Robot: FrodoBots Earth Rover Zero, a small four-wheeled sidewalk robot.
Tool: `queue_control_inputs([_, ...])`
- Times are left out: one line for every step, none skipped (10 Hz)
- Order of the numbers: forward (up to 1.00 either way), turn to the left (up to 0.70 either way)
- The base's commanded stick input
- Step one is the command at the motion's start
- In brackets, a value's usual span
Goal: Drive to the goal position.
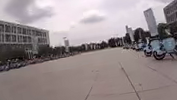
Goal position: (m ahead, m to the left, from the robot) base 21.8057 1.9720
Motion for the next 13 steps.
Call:
queue_control_inputs([0.45,0.00])
queue_control_inputs([0.45,0.00])
queue_control_inputs([0.45,0.00])
queue_control_inputs([0.45,0.00])
queue_control_inputs([0.45,0.00])
queue_control_inputs([0.45,0.00])
queue_control_inputs([0.45,0.00])
queue_control_inputs([0.45,0.00])
queue_control_inputs([0.45,0.00])
queue_control_inputs([0.45,0.00])
queue_control_inputs([0.45,0.00])
queue_control_inputs([0.45,0.00])
queue_control_inputs([0.45,0.00])
